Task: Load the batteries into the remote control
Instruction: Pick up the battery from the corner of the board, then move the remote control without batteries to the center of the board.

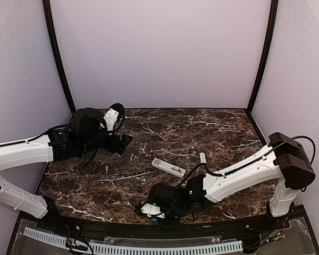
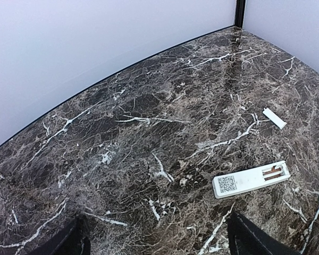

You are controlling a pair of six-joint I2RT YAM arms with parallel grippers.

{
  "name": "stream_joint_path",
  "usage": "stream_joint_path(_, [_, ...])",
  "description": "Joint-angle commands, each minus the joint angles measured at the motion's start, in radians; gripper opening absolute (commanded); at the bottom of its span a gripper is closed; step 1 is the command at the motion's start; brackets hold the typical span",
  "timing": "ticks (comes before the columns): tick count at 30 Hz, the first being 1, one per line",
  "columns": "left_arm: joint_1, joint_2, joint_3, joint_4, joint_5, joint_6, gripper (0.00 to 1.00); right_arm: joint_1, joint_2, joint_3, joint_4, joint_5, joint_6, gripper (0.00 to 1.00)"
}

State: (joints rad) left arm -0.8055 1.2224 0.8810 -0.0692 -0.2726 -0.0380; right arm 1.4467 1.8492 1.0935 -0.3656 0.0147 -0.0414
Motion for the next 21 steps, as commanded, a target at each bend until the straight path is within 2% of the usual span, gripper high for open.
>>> stream_joint_path(1, [-0.001,-0.031,0.019,-0.031,-0.002,0.000,0.88,0.017,0.052,0.002,-0.081,-0.010,-0.001,0.00])
stream_joint_path(8, [-0.001,-0.050,0.007,-0.009,0.006,0.002,0.88,-0.028,-0.020,0.007,-0.086,-0.065,0.001,0.00])
stream_joint_path(14, [-0.001,-0.054,-0.005,0.027,0.050,0.028,0.88,-0.210,-0.164,0.058,-0.152,-0.174,-0.034,0.00])
stream_joint_path(16, [-0.001,-0.044,-0.006,0.030,0.111,0.046,0.88,-0.283,-0.208,0.083,-0.204,-0.179,-0.087,0.00])
stream_joint_path(18, [0.000,-0.036,-0.021,0.045,0.267,0.094,0.88,-0.377,-0.243,0.113,-0.253,-0.175,-0.151,0.00])
stream_joint_path(19, [0.000,-0.025,-0.036,0.060,0.389,0.110,0.87,-0.421,-0.255,0.130,-0.269,-0.179,-0.175,0.00])
stream_joint_path(21, [0.000,0.009,-0.039,0.065,0.515,0.152,0.86,-0.504,-0.268,0.159,-0.291,-0.198,-0.210,0.00])
